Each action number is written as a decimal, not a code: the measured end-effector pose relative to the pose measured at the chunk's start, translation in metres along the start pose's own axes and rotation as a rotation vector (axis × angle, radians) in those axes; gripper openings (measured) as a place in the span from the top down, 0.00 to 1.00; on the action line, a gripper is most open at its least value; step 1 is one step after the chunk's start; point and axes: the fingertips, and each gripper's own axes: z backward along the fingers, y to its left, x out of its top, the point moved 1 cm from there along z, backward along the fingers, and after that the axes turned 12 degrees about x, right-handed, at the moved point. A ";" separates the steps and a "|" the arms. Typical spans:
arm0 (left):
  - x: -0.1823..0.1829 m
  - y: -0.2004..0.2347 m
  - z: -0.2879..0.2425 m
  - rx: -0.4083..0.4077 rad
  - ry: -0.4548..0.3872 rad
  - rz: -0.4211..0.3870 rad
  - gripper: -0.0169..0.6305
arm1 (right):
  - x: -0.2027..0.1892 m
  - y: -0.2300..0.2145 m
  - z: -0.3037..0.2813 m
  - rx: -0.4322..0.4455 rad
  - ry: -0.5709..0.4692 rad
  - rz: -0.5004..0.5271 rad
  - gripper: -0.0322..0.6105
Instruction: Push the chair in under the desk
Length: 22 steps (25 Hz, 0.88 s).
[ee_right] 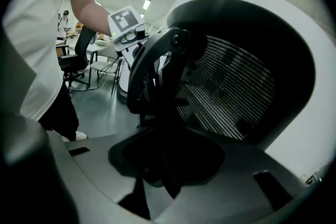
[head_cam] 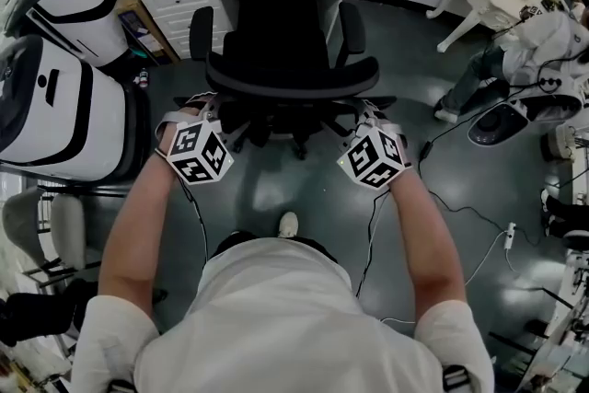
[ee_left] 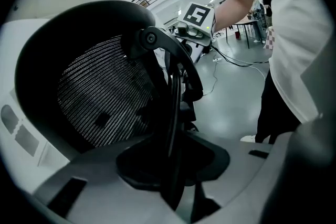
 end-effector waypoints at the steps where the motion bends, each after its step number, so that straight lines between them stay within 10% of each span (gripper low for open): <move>1: -0.001 0.002 -0.002 0.001 0.002 0.003 0.78 | 0.000 -0.003 -0.002 0.002 0.000 0.002 0.74; 22: -0.013 0.058 -0.048 0.005 0.005 0.012 0.78 | -0.003 -0.072 -0.030 0.017 -0.010 0.005 0.74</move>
